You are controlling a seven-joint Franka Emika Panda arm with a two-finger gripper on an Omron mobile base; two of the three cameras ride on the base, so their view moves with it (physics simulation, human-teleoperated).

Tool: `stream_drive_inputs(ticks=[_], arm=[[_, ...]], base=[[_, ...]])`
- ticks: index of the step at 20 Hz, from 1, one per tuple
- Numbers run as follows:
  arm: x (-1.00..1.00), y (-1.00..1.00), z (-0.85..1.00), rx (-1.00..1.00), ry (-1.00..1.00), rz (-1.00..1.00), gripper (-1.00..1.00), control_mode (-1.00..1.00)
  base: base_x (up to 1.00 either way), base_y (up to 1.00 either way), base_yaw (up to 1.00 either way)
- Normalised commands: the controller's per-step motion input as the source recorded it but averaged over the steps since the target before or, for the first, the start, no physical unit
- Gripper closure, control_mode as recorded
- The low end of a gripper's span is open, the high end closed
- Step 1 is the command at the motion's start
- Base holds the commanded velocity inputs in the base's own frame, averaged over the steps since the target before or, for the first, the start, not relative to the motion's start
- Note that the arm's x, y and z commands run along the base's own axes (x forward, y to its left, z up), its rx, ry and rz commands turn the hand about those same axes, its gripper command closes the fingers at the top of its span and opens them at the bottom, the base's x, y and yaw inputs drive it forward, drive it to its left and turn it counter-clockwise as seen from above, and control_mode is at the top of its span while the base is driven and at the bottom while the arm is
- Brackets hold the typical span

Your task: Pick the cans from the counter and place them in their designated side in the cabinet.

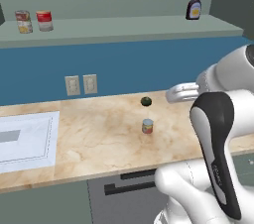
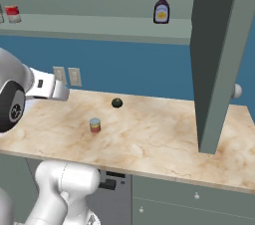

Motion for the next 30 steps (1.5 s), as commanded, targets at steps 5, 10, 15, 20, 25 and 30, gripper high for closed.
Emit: stream_drive_inputs(ticks=[5,10,15,20,25,30], arm=[[0.06,-0.18,-0.19,0.0,0.05,-0.03,-1.0,-1.0],[0.09,-0.08,-0.19,0.0,0.06,-0.03,-1.0,-1.0],[0.15,0.0,-0.11,0.0,0.02,-0.01,-1.0,-1.0],[0.13,0.0,-0.13,0.0,0.0,-0.01,-1.0,-1.0],[0.1,0.01,-0.19,0.0,0.02,0.0,-1.0,-1.0],[0.05,0.02,-0.2,0.0,0.02,0.0,-1.0,-1.0]], base=[[0.0,0.0,0.0],[0.0,0.0,0.0],[0.0,0.0,0.0],[0.0,0.0,0.0],[0.0,0.0,0.0],[0.0,0.0,0.0]])
